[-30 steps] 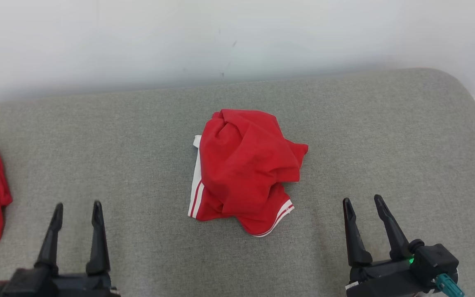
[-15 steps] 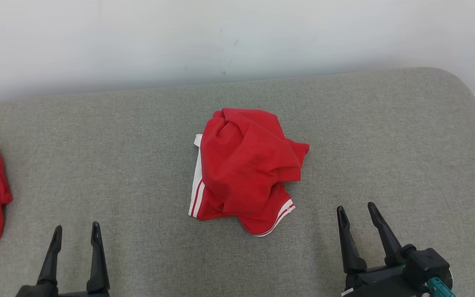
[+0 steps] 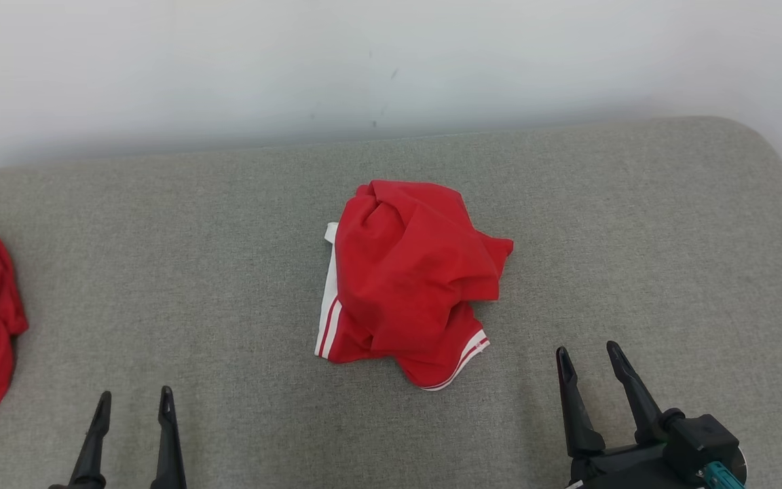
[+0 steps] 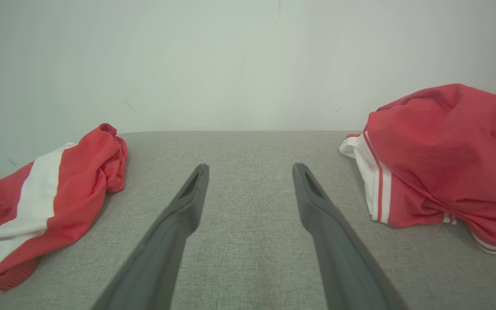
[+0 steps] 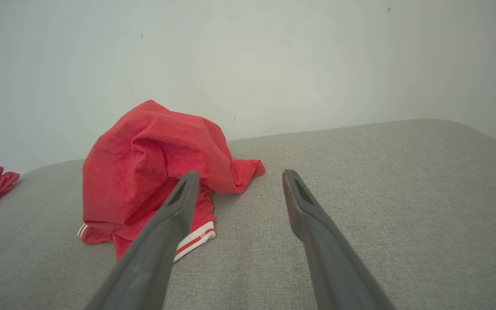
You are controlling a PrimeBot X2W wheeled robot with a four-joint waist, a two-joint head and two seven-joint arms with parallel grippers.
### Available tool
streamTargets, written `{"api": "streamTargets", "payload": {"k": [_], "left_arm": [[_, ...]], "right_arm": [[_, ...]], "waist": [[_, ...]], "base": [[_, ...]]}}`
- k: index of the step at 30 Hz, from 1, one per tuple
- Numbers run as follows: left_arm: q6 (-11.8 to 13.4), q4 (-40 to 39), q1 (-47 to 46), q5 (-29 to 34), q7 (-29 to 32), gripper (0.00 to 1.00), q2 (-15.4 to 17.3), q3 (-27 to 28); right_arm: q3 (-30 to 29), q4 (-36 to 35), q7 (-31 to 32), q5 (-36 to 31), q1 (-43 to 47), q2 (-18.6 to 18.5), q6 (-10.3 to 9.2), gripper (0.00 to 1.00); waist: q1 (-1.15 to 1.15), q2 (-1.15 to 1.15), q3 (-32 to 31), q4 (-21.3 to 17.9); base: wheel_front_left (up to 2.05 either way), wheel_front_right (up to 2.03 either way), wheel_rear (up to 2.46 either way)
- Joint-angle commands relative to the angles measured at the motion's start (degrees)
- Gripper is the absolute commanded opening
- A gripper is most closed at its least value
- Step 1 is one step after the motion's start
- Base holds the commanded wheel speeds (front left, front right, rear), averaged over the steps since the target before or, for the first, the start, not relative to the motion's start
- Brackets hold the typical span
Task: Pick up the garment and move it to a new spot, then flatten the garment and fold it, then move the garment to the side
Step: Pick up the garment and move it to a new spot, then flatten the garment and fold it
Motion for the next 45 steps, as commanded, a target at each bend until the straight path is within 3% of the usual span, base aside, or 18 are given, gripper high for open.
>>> {"api": "streamTargets", "payload": {"k": [1,45], "left_arm": [[-0.2,0.0,0.7,0.2,-0.1,1.00,-0.1,-0.2],[0.6,0.8,0.2,-1.3,-0.1,1.00,-0.1,-1.2]], "right_arm": [[0.1,0.1,-0.1,-0.1,0.4,0.0,-0.12,1.00],[0.2,1.0,-0.1,-0.2,0.4,0.0,-0.12,1.00]], "waist": [[0.00,0.00,0.0,0.0],[0.00,0.00,0.2,0.5]], "base": [[0.00,0.00,0.00],[0.00,0.00,0.00]]}}
